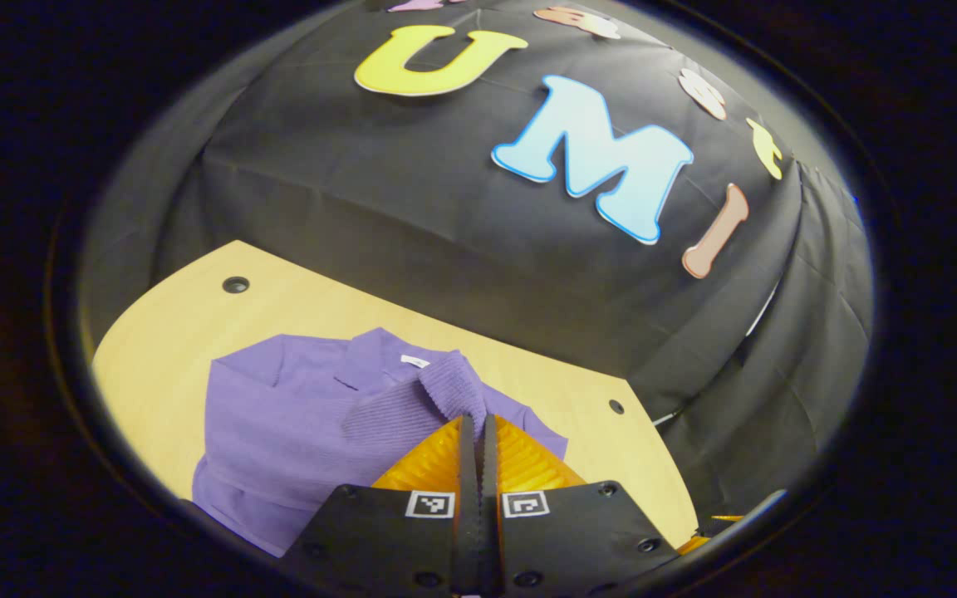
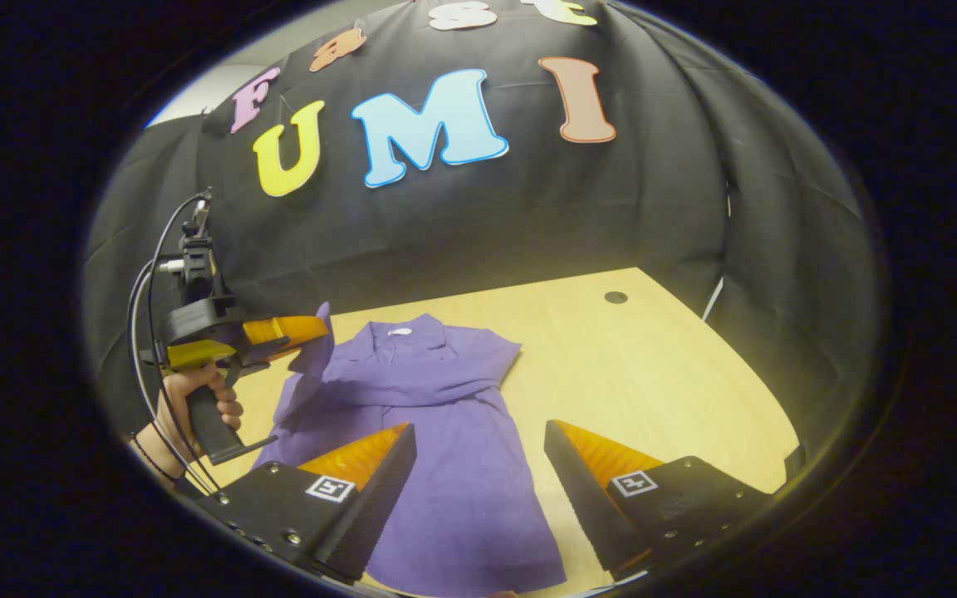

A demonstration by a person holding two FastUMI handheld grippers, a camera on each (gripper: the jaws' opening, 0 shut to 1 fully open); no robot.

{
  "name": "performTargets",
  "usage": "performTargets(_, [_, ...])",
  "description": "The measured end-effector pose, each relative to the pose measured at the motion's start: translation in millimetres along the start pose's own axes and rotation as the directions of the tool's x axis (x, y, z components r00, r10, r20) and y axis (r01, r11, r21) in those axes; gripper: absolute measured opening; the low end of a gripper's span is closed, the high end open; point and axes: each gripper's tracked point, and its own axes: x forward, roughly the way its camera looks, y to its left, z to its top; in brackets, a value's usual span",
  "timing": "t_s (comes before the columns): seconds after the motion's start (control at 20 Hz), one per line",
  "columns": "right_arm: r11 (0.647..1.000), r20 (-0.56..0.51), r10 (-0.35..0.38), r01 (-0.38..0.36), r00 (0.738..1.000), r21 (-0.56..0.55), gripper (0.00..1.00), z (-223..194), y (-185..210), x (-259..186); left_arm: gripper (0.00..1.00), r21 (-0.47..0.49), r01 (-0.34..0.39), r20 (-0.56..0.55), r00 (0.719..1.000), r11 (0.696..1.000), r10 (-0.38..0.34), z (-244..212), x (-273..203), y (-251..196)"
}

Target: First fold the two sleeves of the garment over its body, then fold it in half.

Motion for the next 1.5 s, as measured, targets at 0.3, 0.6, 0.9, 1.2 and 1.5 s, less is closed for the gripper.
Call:
performTargets(0.3, [0.999, -0.013, -0.001, 0.001, 1.0, -0.033, 0.96, -4.5, -26.7, 5.4, 0.07, 0.078, 0.011, -0.095, 0.995, 0.997, -0.003, -45.9, 40.2, -37.1])
performTargets(0.6, [0.998, -0.057, 0.048, -0.049, 0.997, -0.027, 0.96, -20.9, -42.9, 15.0, 0.06, 0.229, 0.016, -0.149, 0.989, 0.973, 0.019, -82.1, 66.4, -63.3])
performTargets(0.9, [0.998, -0.069, 0.047, -0.05, 0.997, -0.045, 0.96, -25.7, -54.0, 9.9, 0.1, 0.297, 0.034, -0.155, 0.988, 0.954, 0.013, -94.3, 72.8, -76.6])
performTargets(1.2, [0.999, -0.066, 0.033, -0.034, 0.997, -0.026, 0.96, -28.1, -37.1, 3.6, 0.34, 0.284, 0.06, -0.128, 0.992, 0.957, -0.024, -84.2, 50.2, -75.3])
performTargets(1.5, [0.998, -0.077, 0.021, -0.025, 0.997, -0.054, 0.96, -40.2, -12.6, -0.8, 0.77, 0.241, 0.035, -0.079, 0.997, 0.97, -0.017, -68.0, 3.3, -38.6])
